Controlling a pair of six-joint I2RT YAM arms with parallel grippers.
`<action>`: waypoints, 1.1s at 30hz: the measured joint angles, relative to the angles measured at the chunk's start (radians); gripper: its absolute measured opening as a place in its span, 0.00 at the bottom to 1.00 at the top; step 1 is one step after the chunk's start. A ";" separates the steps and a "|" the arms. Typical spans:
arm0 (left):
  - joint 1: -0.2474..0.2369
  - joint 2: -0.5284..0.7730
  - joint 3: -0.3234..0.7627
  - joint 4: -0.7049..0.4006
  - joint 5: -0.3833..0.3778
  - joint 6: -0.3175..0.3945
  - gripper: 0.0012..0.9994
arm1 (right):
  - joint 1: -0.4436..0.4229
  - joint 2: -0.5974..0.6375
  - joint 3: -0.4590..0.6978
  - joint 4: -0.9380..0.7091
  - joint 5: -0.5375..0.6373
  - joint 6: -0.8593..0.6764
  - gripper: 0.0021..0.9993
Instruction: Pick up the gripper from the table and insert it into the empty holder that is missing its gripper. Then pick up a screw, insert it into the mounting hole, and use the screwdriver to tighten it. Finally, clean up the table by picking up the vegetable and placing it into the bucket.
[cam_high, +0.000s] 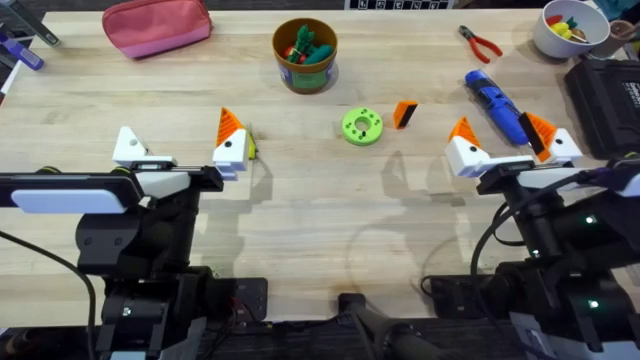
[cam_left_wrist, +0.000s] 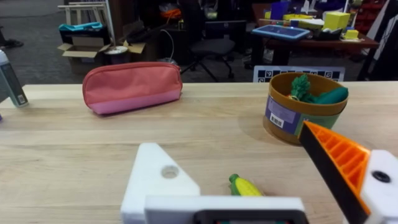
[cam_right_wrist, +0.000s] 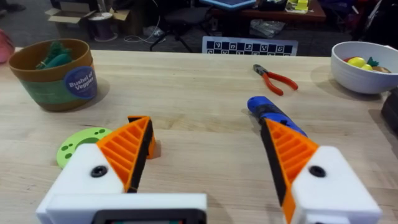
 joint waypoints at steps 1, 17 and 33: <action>0.000 0.000 0.000 0.000 0.000 0.000 0.98 | 0.000 0.000 0.000 0.000 0.000 0.000 0.99; 0.000 0.000 0.074 -0.044 -0.012 0.000 0.99 | 0.000 0.002 0.046 0.131 -0.011 -0.003 0.99; 0.000 0.706 0.940 -0.776 -0.112 0.000 0.99 | 0.000 0.511 0.807 -0.515 -0.012 -0.011 0.99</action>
